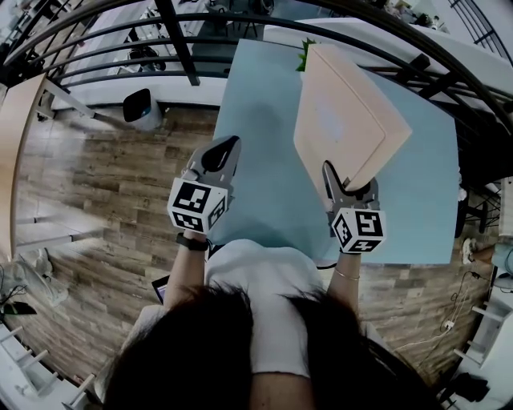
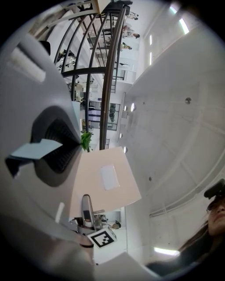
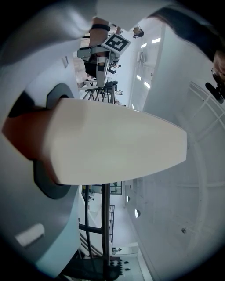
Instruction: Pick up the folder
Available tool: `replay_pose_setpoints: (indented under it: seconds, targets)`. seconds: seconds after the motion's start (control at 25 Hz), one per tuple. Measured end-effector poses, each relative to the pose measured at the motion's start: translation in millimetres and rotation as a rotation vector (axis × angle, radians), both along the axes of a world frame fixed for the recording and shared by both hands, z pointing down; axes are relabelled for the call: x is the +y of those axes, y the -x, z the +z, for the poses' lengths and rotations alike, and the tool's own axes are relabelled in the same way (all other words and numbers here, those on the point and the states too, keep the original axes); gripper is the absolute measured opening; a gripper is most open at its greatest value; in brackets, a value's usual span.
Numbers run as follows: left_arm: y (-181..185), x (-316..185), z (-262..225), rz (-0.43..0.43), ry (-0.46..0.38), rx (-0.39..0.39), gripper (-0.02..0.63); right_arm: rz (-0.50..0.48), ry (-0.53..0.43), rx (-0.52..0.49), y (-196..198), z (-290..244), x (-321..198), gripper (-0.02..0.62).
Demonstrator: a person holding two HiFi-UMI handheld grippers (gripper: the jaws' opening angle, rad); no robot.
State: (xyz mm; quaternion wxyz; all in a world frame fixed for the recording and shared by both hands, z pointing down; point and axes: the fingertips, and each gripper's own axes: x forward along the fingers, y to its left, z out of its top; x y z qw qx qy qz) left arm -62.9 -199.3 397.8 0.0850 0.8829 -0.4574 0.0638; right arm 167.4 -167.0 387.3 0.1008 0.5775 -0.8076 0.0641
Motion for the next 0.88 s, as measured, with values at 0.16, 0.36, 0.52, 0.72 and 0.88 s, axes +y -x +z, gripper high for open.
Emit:
replay_pose_setpoints:
  seconds: [0.16, 0.36, 0.52, 0.72, 0.88]
  targets:
    - [1.1, -0.3, 0.5, -0.004, 0.0, 0.002, 0.057, 0.004, 0.005, -0.002, -1.2, 2.5, 0.5, 0.274]
    - [0.3, -0.4, 1.1, -0.005, 0.005, -0.001, 0.057, 0.005, 0.012, -0.005, -1.7, 5.0, 0.3, 0.273]
    - [1.3, -1.0, 3.5, -0.007, 0.007, -0.002, 0.057, 0.01, 0.013, -0.008, -2.9, 8.0, -0.3, 0.273]
    - [-0.1, -0.3, 3.8, -0.007, 0.01, -0.003, 0.057, 0.007, 0.02, -0.002, -4.1, 9.3, 0.7, 0.268]
    - [-0.6, 0.0, -0.2, -0.007, 0.003, -0.001, 0.057, 0.011, 0.026, -0.005, -5.7, 10.4, 0.3, 0.268]
